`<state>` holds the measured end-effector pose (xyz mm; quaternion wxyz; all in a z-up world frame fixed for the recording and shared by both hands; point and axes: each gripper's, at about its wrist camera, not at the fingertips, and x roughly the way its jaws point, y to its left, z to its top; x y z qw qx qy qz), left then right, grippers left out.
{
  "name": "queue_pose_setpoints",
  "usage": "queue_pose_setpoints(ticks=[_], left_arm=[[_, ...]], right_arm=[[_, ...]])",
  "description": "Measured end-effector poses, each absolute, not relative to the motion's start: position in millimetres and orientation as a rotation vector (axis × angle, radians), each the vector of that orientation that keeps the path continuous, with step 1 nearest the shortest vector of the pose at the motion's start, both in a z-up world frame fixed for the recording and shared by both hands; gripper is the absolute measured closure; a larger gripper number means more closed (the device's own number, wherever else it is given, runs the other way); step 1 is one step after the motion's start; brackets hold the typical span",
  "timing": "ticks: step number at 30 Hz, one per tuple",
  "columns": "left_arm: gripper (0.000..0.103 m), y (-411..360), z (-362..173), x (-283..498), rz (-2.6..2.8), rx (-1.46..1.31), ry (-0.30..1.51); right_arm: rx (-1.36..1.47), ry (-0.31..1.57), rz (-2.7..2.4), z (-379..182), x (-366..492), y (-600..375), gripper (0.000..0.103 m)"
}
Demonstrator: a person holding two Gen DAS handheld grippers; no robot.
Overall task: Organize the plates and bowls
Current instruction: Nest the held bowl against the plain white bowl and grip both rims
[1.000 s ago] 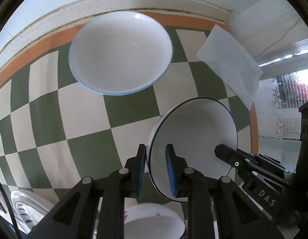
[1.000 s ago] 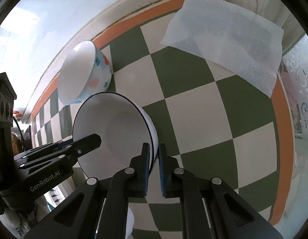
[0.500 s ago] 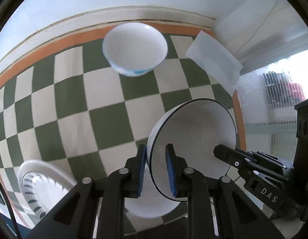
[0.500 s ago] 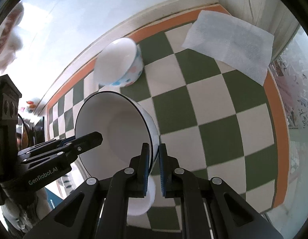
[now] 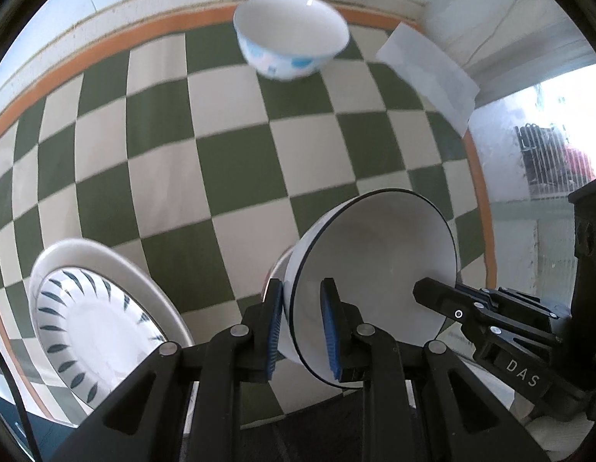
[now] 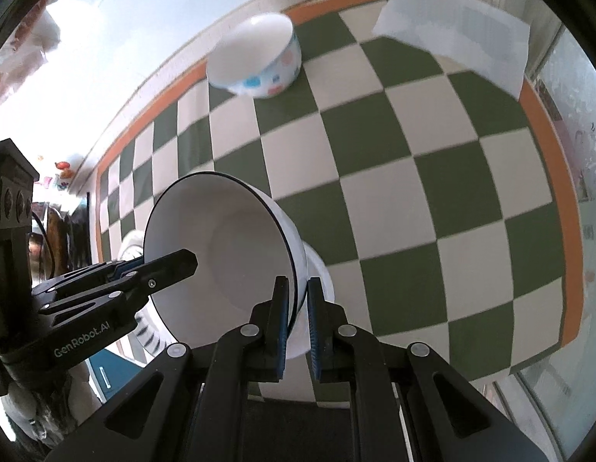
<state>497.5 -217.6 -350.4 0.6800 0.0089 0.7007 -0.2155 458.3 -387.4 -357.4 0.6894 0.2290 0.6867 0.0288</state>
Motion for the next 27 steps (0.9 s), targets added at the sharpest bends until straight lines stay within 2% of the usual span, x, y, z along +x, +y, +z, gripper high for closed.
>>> queue_pose_setpoints(ticks=[27], left_arm=[[0.085, -217, -381, 489, -0.455, 0.053, 1.657]], right_arm=[[0.535, 1.659, 0.077, -402, 454, -379, 0.092]])
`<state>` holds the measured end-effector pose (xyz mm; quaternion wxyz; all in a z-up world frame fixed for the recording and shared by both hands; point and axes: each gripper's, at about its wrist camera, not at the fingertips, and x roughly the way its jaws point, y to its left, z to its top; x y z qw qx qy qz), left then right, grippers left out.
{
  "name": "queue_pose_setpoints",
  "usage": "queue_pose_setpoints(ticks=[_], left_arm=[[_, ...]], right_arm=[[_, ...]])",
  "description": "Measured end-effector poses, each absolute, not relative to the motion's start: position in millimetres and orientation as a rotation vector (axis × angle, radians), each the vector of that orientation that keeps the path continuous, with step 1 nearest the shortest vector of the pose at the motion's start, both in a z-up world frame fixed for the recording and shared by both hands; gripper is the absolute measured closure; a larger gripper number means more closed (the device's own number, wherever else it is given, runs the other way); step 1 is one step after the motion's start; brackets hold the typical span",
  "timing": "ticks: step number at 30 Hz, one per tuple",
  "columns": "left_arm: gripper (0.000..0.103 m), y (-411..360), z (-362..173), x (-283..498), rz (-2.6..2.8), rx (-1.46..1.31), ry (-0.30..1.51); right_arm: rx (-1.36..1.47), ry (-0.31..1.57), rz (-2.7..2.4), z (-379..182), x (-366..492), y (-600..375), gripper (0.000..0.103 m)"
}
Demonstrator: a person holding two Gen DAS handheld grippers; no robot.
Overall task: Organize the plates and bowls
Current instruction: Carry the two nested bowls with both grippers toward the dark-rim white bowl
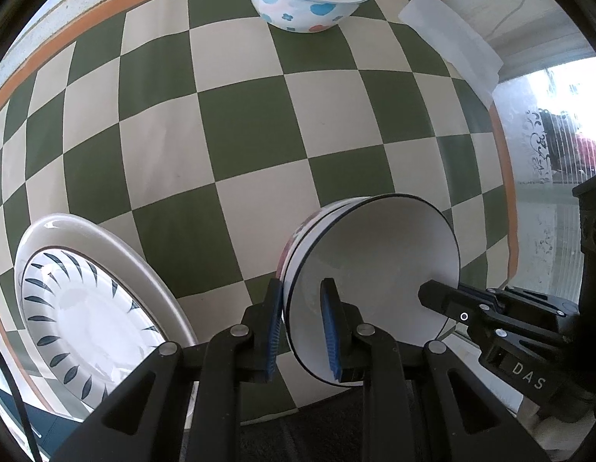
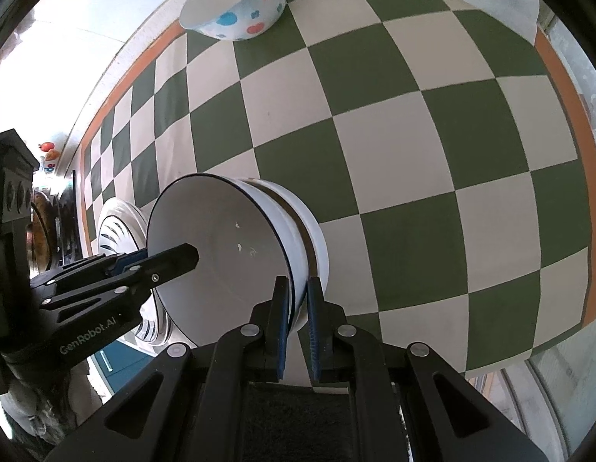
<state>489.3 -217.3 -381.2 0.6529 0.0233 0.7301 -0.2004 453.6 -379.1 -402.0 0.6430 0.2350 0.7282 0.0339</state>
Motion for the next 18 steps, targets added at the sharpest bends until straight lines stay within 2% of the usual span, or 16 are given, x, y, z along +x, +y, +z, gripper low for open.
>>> queue_pose_setpoints(ticks=[6, 11, 12, 13, 14, 16, 17, 18], left_arm=[[0.085, -211, -371, 492, -0.458, 0.014, 1.655], [0.085, -203, -329, 519, -0.444, -0.028, 1.554], [0.084, -202, -322, 528, -0.437, -0.041, 1.534], [0.078, -200, -315, 539, -0.428, -0.057, 1.513], [0.075, -197, -310, 553, -0.411, -0.073, 1.495], [0.074, -193, -305, 582, -0.374, -0.108, 1.472], [0.074, -190, -306, 599, -0.357, -0.133, 1.463], [0.074, -188, -308, 612, -0.336, -0.153, 1.460]], right_arm=[[0.543, 1.679, 0.093, -397, 457, -386, 0.089], [0.595, 1.618, 0.104, -369, 472, -406, 0.089], [0.604, 1.591, 0.106, -360, 479, -412, 0.089], [0.610, 1.564, 0.109, -352, 489, -417, 0.089], [0.617, 1.542, 0.108, -346, 499, -422, 0.085], [0.629, 1.497, 0.106, -337, 525, -432, 0.073], [0.631, 1.475, 0.102, -335, 542, -437, 0.062], [0.632, 1.461, 0.102, -333, 552, -440, 0.056]])
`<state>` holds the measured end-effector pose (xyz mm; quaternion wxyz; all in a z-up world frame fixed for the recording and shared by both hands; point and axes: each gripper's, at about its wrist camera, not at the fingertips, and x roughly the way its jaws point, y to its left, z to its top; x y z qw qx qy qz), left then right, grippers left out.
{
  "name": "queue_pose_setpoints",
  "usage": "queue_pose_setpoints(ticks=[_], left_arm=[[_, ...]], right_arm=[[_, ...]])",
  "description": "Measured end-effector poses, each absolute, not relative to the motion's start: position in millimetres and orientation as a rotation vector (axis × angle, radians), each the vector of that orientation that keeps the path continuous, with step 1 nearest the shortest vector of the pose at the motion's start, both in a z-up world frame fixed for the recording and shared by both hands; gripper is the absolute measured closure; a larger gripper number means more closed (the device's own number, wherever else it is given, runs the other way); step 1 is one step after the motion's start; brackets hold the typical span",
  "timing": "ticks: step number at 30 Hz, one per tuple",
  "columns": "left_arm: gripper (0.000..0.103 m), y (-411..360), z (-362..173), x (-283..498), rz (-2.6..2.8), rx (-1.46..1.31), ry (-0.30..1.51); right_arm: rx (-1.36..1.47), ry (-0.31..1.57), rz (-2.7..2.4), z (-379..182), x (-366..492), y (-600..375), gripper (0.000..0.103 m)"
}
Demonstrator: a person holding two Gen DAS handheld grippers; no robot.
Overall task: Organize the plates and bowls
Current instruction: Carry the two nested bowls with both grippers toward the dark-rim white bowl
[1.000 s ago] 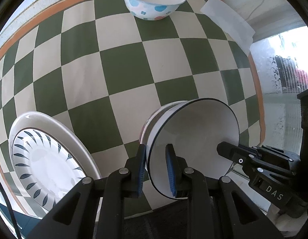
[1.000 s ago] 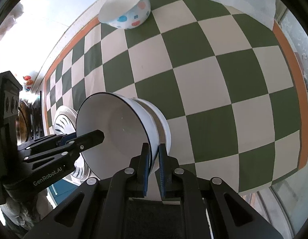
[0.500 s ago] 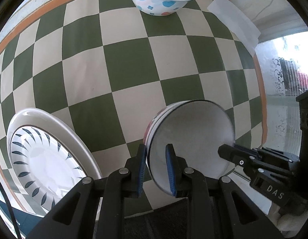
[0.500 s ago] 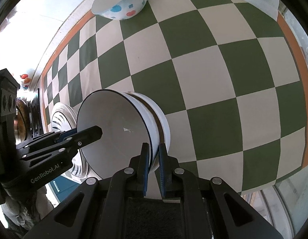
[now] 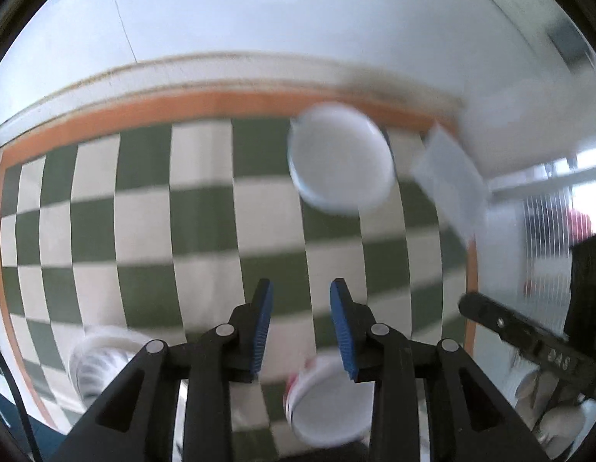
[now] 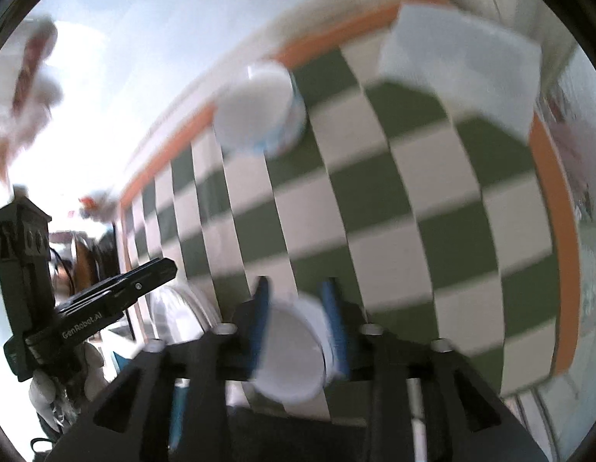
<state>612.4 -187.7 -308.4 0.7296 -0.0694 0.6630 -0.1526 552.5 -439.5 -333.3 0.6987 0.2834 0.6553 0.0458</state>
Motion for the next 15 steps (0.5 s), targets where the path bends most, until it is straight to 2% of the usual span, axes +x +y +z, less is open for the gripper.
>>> queue_pose_setpoints(ticks=[7, 15], left_arm=[[0.074, -196, -358, 697, -0.249, -0.268, 1.535], [0.075, -223, -400, 726, -0.226, -0.197, 1.604]], right_arm=[[0.540, 1.439, 0.127, -362, 655, -439, 0.056], [0.423, 1.521, 0.088, -413, 720, -427, 0.056]])
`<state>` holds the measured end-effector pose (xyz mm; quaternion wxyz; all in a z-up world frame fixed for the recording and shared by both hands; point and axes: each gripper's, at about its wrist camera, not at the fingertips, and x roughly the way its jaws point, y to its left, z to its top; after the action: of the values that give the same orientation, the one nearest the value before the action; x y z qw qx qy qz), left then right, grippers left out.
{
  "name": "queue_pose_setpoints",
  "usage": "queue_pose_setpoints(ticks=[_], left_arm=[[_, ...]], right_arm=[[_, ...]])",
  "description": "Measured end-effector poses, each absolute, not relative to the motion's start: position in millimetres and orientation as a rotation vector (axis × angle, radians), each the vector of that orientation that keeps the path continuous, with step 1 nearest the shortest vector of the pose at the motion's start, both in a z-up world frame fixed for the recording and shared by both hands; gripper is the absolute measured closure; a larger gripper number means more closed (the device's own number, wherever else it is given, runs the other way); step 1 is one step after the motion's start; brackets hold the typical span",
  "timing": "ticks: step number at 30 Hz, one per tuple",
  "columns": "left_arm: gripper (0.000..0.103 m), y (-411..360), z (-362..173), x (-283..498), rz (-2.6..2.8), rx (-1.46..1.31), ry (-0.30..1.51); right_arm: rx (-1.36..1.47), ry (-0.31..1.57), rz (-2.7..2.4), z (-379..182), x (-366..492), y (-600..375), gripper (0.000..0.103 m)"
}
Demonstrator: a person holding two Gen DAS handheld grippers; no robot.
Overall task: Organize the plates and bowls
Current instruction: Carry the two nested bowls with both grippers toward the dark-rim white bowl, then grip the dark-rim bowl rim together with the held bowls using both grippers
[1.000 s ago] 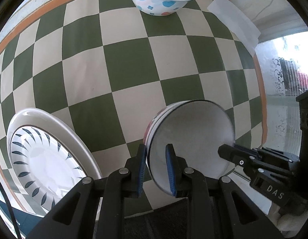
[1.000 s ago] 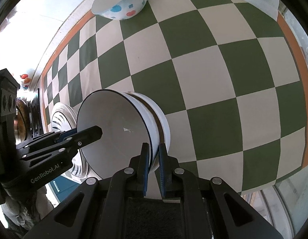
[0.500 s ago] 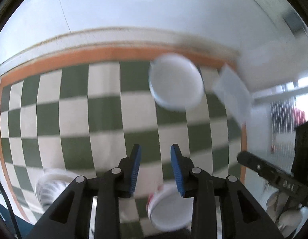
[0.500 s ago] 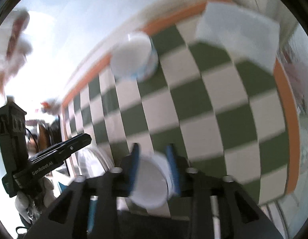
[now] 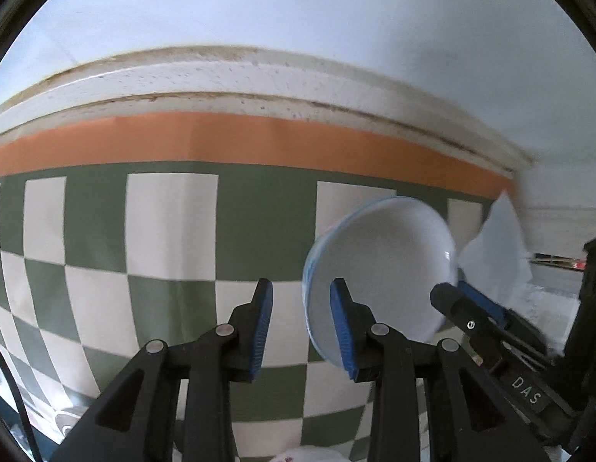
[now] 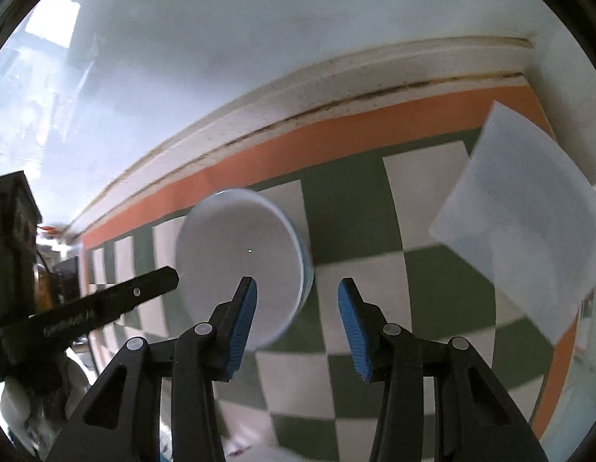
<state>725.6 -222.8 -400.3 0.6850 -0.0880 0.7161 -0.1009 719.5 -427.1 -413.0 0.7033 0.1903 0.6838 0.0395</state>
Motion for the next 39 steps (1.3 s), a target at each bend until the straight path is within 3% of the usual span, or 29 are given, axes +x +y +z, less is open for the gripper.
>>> queue_pose_setpoints(ticks=[1, 2, 4, 5, 8, 20, 39], left_arm=[[0.076, -226, -405, 727, -0.233, -0.184, 1.608], [0.084, -231, -409, 728, -0.238, -0.164, 1.605], [0.093, -235, -415, 728, -0.245, -0.142, 1.607], [0.094, -236, -416, 728, -0.249, -0.144, 1.607], [0.095, -240, -415, 725, -0.251, -0.127, 1.589], [0.095, -249, -394, 705, -0.256, -0.087, 1.550], [0.095, -218, -316, 607, -0.304, -0.044, 1.434]], right_arm=[[0.416, 1.535, 0.087, -420, 724, -426, 0.056], [0.408, 1.546, 0.082, -425, 726, -426, 0.057], [0.384, 1.563, 0.078, -434, 730, -425, 0.065], [0.378, 1.569, 0.087, -437, 732, -424, 0.079], [0.399, 1.570, 0.120, -439, 735, -424, 0.094], [0.331, 1.562, 0.129, -418, 721, -419, 0.095], [0.350, 1.467, 0.161, -323, 620, -397, 0.095]])
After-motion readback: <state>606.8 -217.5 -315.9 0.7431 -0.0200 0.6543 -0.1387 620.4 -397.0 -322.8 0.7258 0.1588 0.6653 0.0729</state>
